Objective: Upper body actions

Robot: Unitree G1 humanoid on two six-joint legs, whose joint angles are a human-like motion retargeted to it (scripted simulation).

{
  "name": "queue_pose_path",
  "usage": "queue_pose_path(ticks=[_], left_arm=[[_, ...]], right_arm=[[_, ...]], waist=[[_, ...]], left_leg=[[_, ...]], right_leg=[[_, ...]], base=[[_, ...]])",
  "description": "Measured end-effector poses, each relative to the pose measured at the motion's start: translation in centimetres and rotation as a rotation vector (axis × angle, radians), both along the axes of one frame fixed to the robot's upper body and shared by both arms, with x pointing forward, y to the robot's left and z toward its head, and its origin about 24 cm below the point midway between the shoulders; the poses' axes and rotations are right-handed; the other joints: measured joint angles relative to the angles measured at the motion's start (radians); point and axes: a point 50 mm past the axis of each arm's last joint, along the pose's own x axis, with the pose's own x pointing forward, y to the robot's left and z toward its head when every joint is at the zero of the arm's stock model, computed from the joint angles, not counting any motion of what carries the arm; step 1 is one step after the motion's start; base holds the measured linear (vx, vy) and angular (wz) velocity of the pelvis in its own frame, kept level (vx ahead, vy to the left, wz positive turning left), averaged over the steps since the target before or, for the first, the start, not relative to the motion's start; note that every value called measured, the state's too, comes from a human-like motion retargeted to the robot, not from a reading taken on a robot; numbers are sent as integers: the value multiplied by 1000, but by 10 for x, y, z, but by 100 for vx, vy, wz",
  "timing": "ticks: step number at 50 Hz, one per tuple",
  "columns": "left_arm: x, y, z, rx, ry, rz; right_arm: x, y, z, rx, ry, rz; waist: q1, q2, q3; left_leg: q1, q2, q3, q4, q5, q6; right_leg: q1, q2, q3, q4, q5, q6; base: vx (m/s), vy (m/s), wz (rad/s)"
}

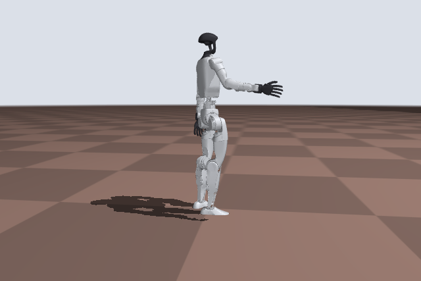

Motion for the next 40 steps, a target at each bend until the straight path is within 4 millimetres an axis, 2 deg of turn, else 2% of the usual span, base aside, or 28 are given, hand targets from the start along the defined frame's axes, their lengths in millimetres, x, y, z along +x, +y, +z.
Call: queue_pose_path(ticks=[4,9,12,16,20,25,32,40], left_arm=[[0,3,0,20,-2,-16],[-1,6,1,27,3,-38],[-1,8,1,30,7,-46],[-2,11,2,32,11,-45],[-3,12,2,35,16,-39],[-7,13,2,33,26,-27],[-6,13,2,38,24,-25],[-5,13,2,38,19,-29]], right_arm=[[16,-14,95,-234,-279,-47],[14,-5,202,-492,-628,-109],[4,5,249,-615,-809,-167],[-8,21,291,-715,-990,-223],[-14,39,315,-748,-1110,-236],[-21,60,326,-716,-1259,-237],[-33,73,325,-737,-1354,-295],[-26,75,318,-664,-1341,-256]], waist=[[-2,-6,-9],[-3,-11,-23],[1,-17,-30],[8,-24,-37],[8,-27,-44],[9,-30,-54],[12,-34,-54],[17,-35,-45]], left_leg=[[-3,-1,-5,1,0,-1],[-8,-1,-7,3,1,-2],[-10,0,-11,3,1,-2],[-11,2,-15,4,2,-3],[-12,6,-19,4,1,-4],[-11,11,-19,3,1,-6],[-12,16,-23,4,2,-7],[-8,15,-26,3,4,-7]], right_leg=[[1,-1,-3,0,-3,0],[0,-1,-3,-1,-5,-1],[1,-1,-4,-1,-7,-2],[3,3,-6,-1,-9,-3],[4,7,-10,-1,-12,-4],[4,13,-10,-1,-13,-5],[7,16,-13,0,-16,-6],[12,15,-17,-1,-16,-6]], base=[[0,0,0],[0,0,0],[0,0,0],[0,0,0],[0,0,0],[0,0,0],[0,0,0],[0,0,0]])
